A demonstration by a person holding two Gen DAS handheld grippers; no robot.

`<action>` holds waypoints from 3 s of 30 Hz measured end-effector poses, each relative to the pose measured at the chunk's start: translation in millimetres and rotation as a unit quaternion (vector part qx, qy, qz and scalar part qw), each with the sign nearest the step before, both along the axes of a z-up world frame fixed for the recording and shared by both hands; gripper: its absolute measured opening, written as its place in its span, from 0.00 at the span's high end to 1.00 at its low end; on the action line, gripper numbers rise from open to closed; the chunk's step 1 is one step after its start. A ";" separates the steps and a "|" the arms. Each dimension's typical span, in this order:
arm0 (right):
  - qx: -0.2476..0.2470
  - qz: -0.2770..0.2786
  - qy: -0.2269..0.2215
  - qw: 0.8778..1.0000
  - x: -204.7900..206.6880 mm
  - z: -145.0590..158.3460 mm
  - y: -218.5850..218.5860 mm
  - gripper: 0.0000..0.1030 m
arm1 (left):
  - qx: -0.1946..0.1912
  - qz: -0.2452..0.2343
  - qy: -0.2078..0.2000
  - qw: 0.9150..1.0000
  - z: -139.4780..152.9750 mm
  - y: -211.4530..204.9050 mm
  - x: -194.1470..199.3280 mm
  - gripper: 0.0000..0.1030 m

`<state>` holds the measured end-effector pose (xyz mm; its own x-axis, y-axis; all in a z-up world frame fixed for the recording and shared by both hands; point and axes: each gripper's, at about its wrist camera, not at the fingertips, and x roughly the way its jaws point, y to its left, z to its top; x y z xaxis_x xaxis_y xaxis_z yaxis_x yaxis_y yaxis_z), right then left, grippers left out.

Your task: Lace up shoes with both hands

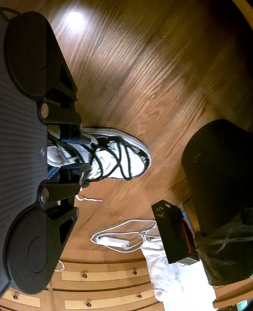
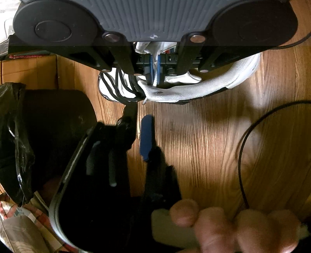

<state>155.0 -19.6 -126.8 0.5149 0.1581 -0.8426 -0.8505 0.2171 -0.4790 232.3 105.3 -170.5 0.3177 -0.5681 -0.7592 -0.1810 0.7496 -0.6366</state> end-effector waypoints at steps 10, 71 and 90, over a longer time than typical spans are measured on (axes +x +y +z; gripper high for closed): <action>0.001 0.001 0.000 1.000 -0.7 -2.7 2.3 0.95 | 0.001 -0.002 0.001 1.000 -6.0 -9.5 -2.9 0.76; -0.002 0.009 -0.022 1.000 -11.5 16.8 -10.1 0.82 | 0.027 0.036 0.026 0.999 -3.2 -18.2 -2.8 0.54; -0.013 0.018 -0.016 1.000 -15.0 13.6 -10.4 0.82 | -0.002 0.037 0.032 0.999 -6.1 -15.4 -4.9 0.95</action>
<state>139.9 -30.1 -113.3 0.5364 0.1550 -0.8296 -0.8415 0.1736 -0.5116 227.4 90.0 -176.6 0.3090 -0.5474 -0.7777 -0.2768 0.7305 -0.6242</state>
